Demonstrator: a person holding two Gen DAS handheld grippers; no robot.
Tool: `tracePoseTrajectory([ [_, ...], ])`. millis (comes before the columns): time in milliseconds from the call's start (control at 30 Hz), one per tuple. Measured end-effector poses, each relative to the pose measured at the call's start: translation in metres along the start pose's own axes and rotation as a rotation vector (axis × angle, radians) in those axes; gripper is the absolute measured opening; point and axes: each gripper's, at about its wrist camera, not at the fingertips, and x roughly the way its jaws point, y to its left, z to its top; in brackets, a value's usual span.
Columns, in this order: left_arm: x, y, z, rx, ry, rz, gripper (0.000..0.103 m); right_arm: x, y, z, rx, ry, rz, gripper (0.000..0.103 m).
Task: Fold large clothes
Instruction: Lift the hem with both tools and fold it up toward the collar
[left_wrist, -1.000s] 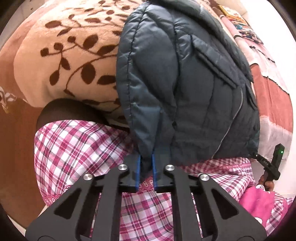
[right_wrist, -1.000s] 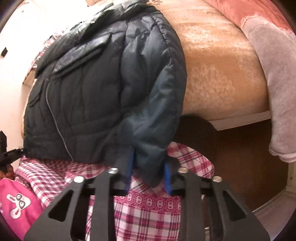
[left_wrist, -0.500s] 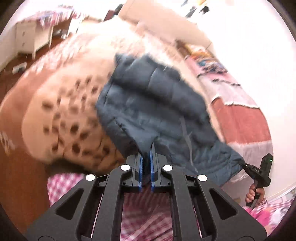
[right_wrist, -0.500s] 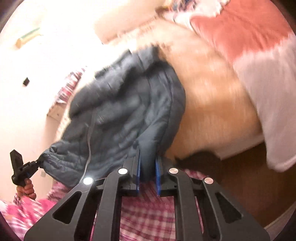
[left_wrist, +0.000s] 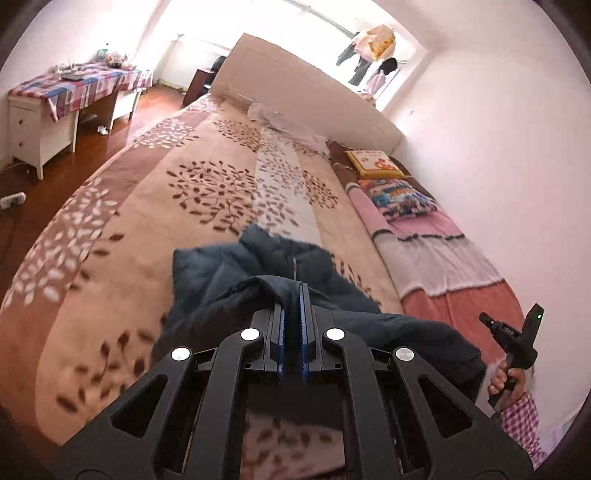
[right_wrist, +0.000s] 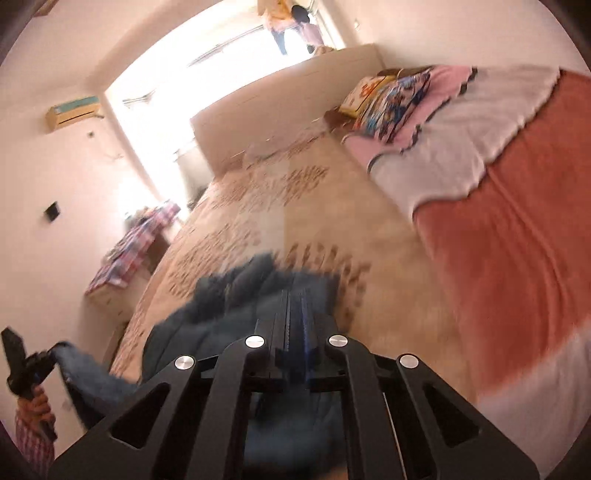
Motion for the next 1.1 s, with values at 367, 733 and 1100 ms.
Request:
tracePoseTrajectory([
  [367,0.060,0.018,-0.011,-0.025,0.065,0.029,0.006,-0.006,-0.058,-0.104,0.145,0.242,0.008,0.007],
  [733,0.054,0.013,-0.018,-0.006,0.061,0.077,0.006,0.072,-0.065,-0.091,0.142,0.305,0.032,0.083],
  [1100,0.061,0.006,-0.012,0.021,0.083,0.099,0.006,0.147,-0.051,-0.095,0.080,0.465,0.099,0.005],
])
